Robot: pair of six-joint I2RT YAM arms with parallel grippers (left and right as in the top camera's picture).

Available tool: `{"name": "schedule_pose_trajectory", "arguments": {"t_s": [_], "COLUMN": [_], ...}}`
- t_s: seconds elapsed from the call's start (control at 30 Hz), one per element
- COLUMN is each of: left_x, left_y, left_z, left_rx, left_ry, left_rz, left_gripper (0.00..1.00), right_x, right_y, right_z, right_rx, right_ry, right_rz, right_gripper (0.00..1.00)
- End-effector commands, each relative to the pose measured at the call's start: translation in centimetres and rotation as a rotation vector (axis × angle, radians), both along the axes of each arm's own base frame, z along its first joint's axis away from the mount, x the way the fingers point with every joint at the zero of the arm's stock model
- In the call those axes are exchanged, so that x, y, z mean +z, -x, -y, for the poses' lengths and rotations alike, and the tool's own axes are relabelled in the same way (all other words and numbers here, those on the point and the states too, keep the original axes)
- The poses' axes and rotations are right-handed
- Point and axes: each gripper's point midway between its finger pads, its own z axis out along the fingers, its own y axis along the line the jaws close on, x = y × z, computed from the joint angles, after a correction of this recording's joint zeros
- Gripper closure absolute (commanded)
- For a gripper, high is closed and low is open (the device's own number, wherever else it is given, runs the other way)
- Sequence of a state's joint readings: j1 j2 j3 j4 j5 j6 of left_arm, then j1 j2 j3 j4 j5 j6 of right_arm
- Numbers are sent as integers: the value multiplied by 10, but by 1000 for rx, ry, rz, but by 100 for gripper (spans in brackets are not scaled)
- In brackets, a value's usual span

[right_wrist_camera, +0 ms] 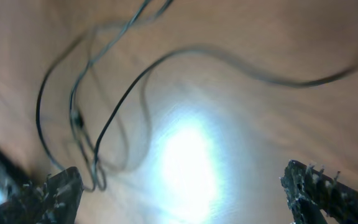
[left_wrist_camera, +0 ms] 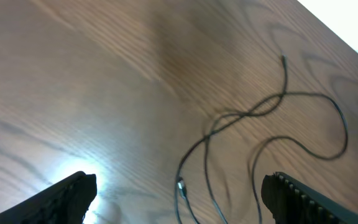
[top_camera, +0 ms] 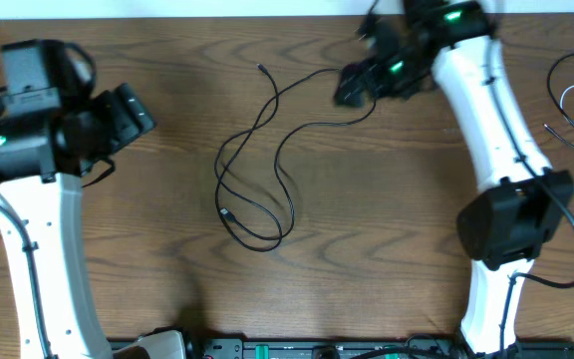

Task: Untangle cables

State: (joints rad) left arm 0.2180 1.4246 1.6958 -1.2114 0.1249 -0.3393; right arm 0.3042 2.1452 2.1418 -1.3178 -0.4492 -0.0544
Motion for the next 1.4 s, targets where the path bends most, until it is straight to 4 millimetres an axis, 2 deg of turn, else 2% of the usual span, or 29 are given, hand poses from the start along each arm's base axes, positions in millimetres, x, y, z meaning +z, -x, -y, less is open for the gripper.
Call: {"name": "schedule_pose_trajectory", "arguments": {"t_s": [0.0,0.1,0.27,0.4,0.53,0.6,0.73,0.9,1.1,1.2,1.37], "left_x": [-7,-10,-14,-15,-15,-15,-15,-16,-16,-17,-18], "left_y": [0,0,2,3,3,3,3,3,2,3,3], "left_z": [-18,-29,-42,-44,-44,-44,-44,-44,-44,-44,-44], "left_rx": [40,72,110,102,102,99,92,92,92,92,92], "left_ry": [-3,1,5,-3,-3,-5,-9,-8,-8,-7,-7], "left_rz": [-27,-39,-50,-54,-55,-55,-56,-57,-58,-61,-62], "left_gripper": [9,9,9,9,9,9,9,9,9,9,9], "right_x": [-22,-37,-63,-81,-101,-102,-85,-66,-68,-84,-124], "right_y": [31,58,92,111,129,141,160,169,166,159,135], "right_z": [-30,-60,-98,-121,-136,-145,-160,-165,-167,-168,-168], "right_rx": [116,211,319,384,402,433,539,617,627,590,425], "right_ry": [5,-19,-22,-25,-58,-141,-377,-525,-517,-401,-119], "right_rz": [-61,-103,-122,-108,-133,-170,-215,-208,-179,-149,-63], "right_gripper": [1,1,1,1,1,1,1,1,1,1,2]}}
